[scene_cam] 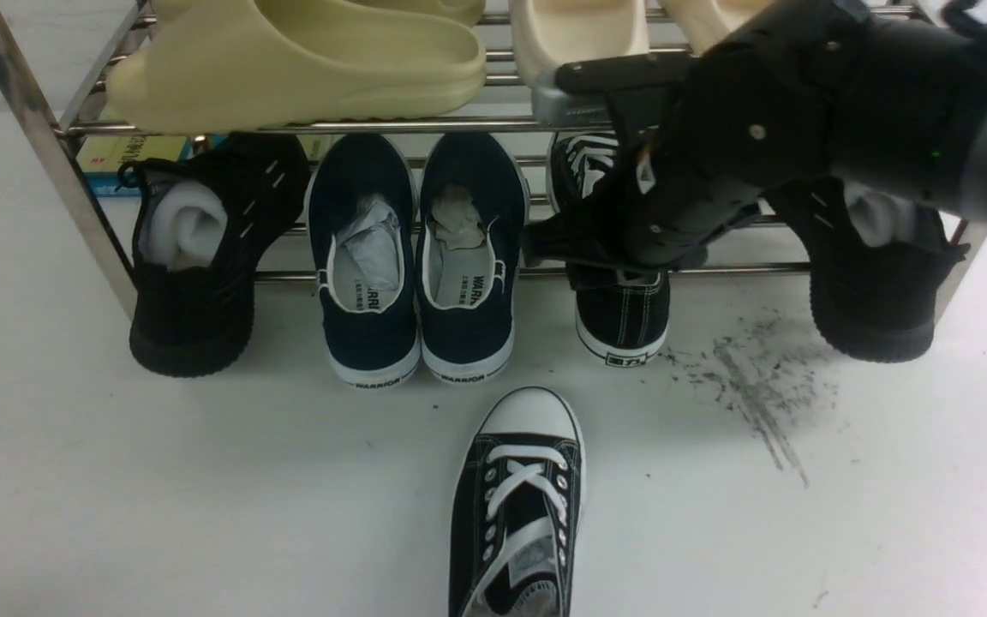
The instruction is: Take the shoes off the shelf with your hand on the white table.
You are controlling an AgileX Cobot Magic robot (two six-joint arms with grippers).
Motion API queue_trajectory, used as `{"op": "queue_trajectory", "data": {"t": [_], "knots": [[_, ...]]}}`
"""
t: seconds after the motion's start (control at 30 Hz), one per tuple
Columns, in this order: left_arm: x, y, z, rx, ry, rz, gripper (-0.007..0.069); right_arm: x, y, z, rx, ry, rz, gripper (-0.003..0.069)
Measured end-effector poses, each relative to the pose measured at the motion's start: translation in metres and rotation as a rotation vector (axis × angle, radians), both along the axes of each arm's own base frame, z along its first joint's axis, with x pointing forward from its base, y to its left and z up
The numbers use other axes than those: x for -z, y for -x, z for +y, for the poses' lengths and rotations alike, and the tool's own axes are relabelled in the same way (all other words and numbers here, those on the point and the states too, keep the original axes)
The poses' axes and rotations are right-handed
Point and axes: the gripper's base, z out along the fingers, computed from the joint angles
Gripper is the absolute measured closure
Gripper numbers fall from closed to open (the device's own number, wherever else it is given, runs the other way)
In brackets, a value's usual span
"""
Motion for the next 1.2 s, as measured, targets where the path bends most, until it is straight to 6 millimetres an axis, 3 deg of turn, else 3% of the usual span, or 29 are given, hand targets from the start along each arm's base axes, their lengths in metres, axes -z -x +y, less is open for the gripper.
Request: {"op": "queue_trajectory", "data": {"t": [0.2, 0.4, 0.6, 0.67, 0.77, 0.93, 0.97, 1.0, 1.2], "knots": [[0.000, 0.000, 0.000, 0.000, 0.000, 0.000, 0.0385, 0.022, -0.027, 0.011, -0.023, 0.095, -0.057, 0.0300], [0.000, 0.000, 0.000, 0.000, 0.000, 0.000, 0.0385, 0.040, -0.034, 0.014, -0.033, 0.144, -0.051, 0.0330], [0.000, 0.000, 0.000, 0.000, 0.000, 0.000, 0.0385, 0.046, -0.034, 0.014, -0.042, 0.172, -0.027, 0.0572], [0.000, 0.000, 0.000, 0.000, 0.000, 0.000, 0.0385, 0.044, -0.032, 0.012, -0.045, 0.190, -0.013, 0.0619], [0.000, 0.000, 0.000, 0.000, 0.000, 0.000, 0.0385, 0.034, -0.026, 0.005, -0.055, 0.227, 0.008, 0.0643], [0.000, 0.000, 0.000, 0.000, 0.000, 0.000, 0.0385, -0.019, 0.007, -0.016, -0.057, 0.234, 0.081, 0.0643], [0.000, 0.000, 0.000, 0.000, 0.000, 0.000, 0.0385, -0.019, 0.008, -0.016, -0.058, 0.238, 0.086, 0.0643], [0.000, 0.000, 0.000, 0.000, 0.000, 0.000, 0.0385, -0.041, 0.021, -0.025, -0.070, 0.226, 0.087, 0.0643], [0.000, 0.000, 0.000, 0.000, 0.000, 0.000, 0.0385, -0.086, 0.060, -0.042, -0.117, 0.122, 0.114, 0.0643]]}}
